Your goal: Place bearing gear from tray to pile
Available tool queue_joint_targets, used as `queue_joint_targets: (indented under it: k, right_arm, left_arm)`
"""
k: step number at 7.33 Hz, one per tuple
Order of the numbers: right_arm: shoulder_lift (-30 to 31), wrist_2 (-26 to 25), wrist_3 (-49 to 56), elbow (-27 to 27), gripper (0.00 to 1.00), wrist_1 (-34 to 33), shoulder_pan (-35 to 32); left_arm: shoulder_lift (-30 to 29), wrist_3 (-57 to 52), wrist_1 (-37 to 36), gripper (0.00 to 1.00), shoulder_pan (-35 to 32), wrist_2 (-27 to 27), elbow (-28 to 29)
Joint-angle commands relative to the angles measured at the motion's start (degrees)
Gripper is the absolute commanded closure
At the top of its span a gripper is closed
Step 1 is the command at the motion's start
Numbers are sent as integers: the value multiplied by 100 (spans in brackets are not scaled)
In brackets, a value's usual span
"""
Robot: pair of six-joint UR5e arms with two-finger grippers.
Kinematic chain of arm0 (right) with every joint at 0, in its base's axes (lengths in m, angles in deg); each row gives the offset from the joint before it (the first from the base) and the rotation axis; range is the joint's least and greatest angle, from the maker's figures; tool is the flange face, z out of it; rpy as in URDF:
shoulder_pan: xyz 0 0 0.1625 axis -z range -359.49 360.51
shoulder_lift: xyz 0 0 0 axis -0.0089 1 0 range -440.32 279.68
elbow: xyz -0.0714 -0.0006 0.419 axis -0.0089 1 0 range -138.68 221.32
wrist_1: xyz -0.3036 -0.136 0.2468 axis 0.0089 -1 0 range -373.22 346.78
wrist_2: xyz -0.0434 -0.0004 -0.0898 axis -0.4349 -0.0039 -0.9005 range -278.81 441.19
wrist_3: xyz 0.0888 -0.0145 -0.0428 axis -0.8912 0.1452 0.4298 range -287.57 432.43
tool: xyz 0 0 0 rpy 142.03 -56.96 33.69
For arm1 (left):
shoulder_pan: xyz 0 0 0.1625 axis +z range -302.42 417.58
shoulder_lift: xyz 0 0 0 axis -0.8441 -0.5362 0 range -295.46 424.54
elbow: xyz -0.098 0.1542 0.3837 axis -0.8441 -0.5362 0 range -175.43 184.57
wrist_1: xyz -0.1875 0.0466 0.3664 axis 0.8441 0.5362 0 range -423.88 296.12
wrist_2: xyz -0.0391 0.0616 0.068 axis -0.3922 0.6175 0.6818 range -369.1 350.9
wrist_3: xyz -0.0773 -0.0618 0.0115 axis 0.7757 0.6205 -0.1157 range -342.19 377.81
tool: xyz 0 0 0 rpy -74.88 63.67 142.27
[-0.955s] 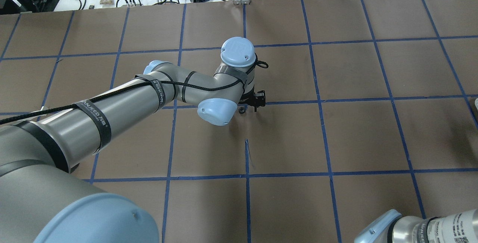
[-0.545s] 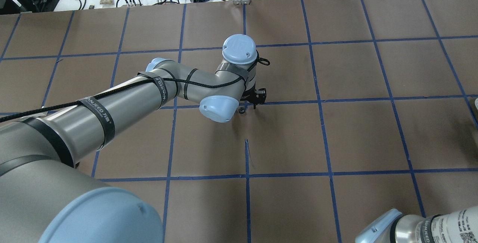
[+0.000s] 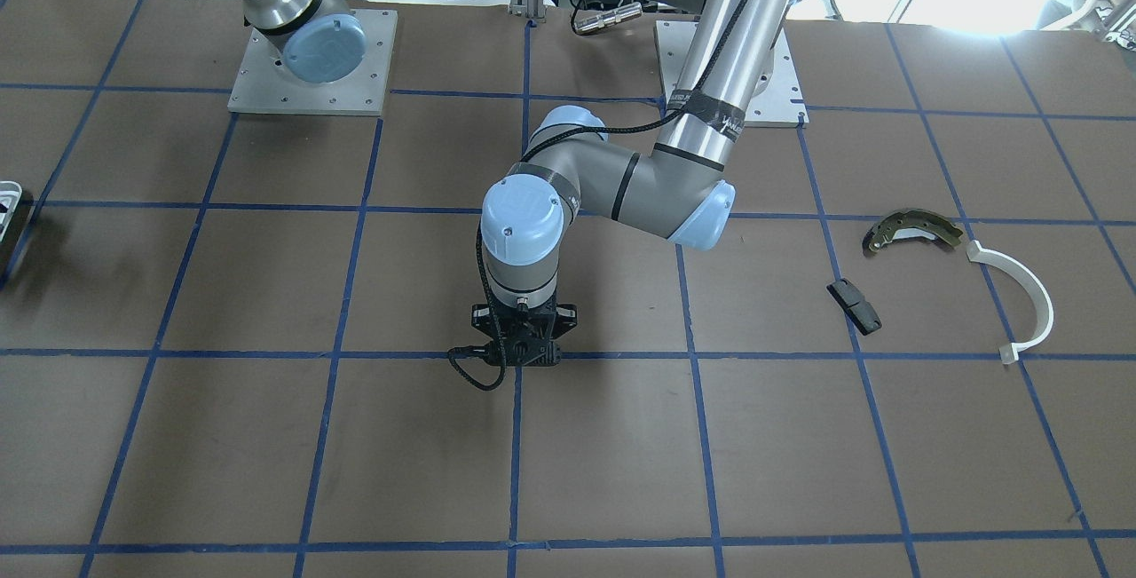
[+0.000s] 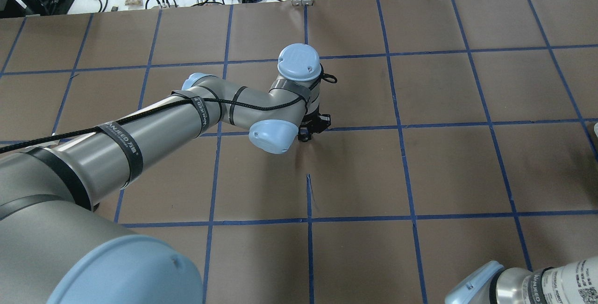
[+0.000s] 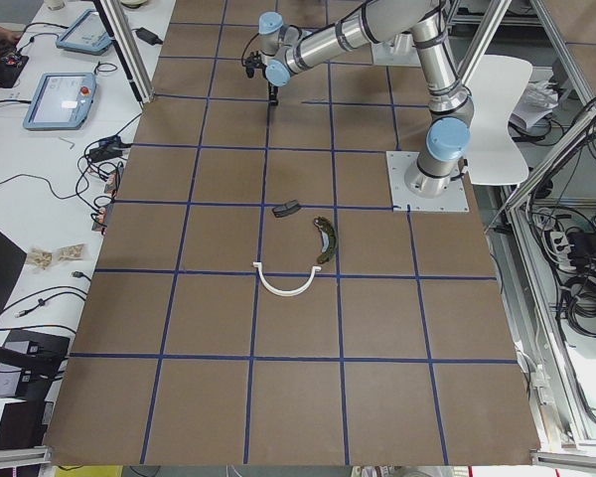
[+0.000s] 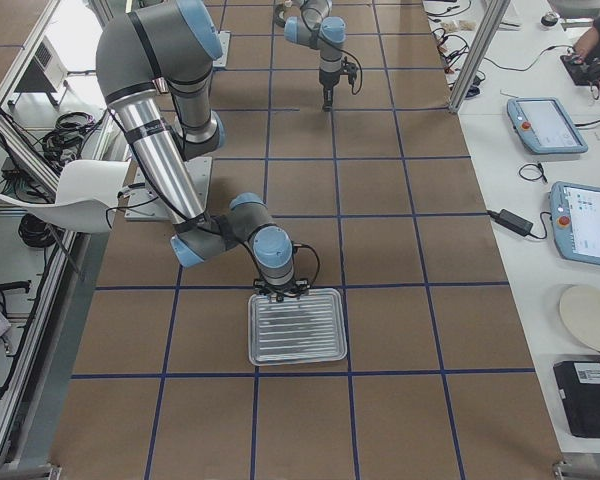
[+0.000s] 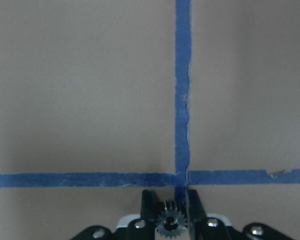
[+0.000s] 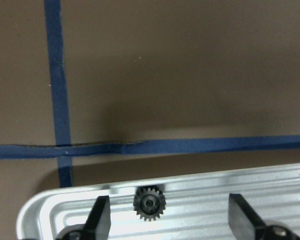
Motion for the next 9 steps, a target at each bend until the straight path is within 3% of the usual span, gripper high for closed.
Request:
queue_joint_targets:
  k: [1,2,4,6,7,9]
  right_arm:
    - [-14,-26,56,1,18,-60,6]
    - [-5,-52,57,-17,18,-34,6]
    - [-23,-131,57,-17,18,-25,-3]
    - [-49,-140,57,-25,26,-25,-3]
    - [-58,-140,57,-60,29,-42,6]
    - [-58,-193,57,-96,34,-122,6]
  left_arm:
    - [277,-347,507,96,387,-77,100]
    - [575,-881,902,96,912,-312,5]
    - [1155,-2670,1623,99,2054,-236,-75]
    - [1516,-4357,1644,98,3171,9,-390]
    - [1658,-5028,1462,99,3594,298,-644]
    - [1747,-5375,350,99,4437,345,-1355]
